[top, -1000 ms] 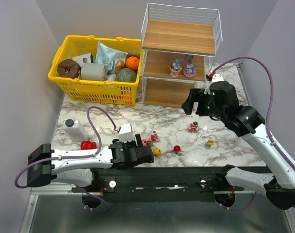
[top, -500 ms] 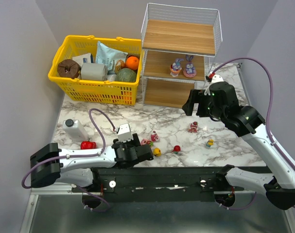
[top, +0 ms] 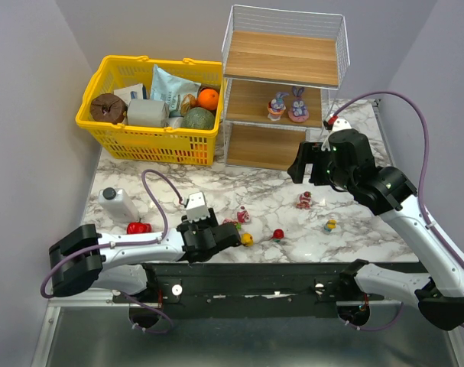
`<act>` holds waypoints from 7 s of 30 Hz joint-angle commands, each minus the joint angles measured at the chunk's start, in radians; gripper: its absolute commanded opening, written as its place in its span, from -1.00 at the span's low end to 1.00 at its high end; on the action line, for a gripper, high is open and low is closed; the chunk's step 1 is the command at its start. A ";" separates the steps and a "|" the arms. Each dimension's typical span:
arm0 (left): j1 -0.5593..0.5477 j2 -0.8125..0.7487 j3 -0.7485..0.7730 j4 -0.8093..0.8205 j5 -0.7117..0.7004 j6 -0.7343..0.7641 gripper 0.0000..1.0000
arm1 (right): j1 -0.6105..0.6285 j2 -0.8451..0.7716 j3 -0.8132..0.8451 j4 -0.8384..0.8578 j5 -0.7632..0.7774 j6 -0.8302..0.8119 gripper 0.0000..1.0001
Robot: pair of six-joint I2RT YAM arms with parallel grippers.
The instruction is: Place and organize the plastic toys onto the shelf
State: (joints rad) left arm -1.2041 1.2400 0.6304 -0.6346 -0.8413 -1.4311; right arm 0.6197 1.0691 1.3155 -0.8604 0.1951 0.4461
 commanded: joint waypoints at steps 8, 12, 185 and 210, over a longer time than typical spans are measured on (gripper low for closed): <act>0.021 0.029 -0.051 0.081 -0.025 0.041 -0.69 | -0.009 0.006 0.025 -0.017 0.027 -0.012 0.87; 0.023 0.029 -0.049 0.090 -0.025 0.058 -1.00 | -0.009 0.000 0.027 -0.017 0.032 -0.012 0.87; 0.572 0.434 0.945 0.535 0.469 1.029 -0.39 | -0.023 -0.187 -0.039 -0.040 0.178 0.068 0.87; 0.571 -0.138 0.425 0.418 0.594 0.997 0.98 | 0.015 -0.187 -0.449 0.262 -0.249 0.037 1.00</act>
State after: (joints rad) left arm -0.6369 1.1572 1.1210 -0.1661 -0.2390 -0.4332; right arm 0.6060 0.9028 0.9569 -0.7147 0.0536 0.4435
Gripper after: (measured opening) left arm 0.986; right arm 0.997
